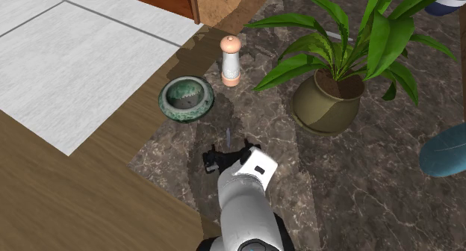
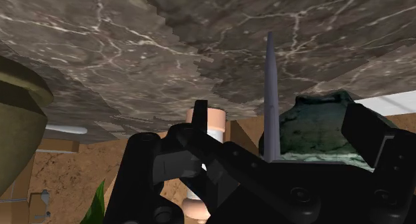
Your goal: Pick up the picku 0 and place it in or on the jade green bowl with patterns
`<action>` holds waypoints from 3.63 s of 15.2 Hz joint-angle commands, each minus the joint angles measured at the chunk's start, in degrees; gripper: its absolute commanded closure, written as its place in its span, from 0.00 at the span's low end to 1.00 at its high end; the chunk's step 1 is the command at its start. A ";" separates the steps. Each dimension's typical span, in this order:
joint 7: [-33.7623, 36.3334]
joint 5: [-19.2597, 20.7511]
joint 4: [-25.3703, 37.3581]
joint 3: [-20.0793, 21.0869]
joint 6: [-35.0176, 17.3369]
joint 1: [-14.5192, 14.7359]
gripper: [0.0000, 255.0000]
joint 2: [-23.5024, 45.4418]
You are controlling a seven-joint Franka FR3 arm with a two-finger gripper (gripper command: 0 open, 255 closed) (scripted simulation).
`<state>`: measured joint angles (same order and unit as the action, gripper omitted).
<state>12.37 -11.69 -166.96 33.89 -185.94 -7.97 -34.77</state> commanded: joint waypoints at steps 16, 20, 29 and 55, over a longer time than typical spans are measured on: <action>0.20 0.43 1.16 2.48 -2.80 -3.11 1.00 3.47; -0.01 0.45 1.47 1.63 -1.70 -2.42 1.00 2.77; -1.93 0.50 4.84 -4.03 7.86 1.57 1.00 -2.92; -1.91 3.09 22.58 -5.65 25.41 -0.97 1.00 -3.27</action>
<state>9.57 -9.01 -145.38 26.85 -159.70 -7.87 -39.70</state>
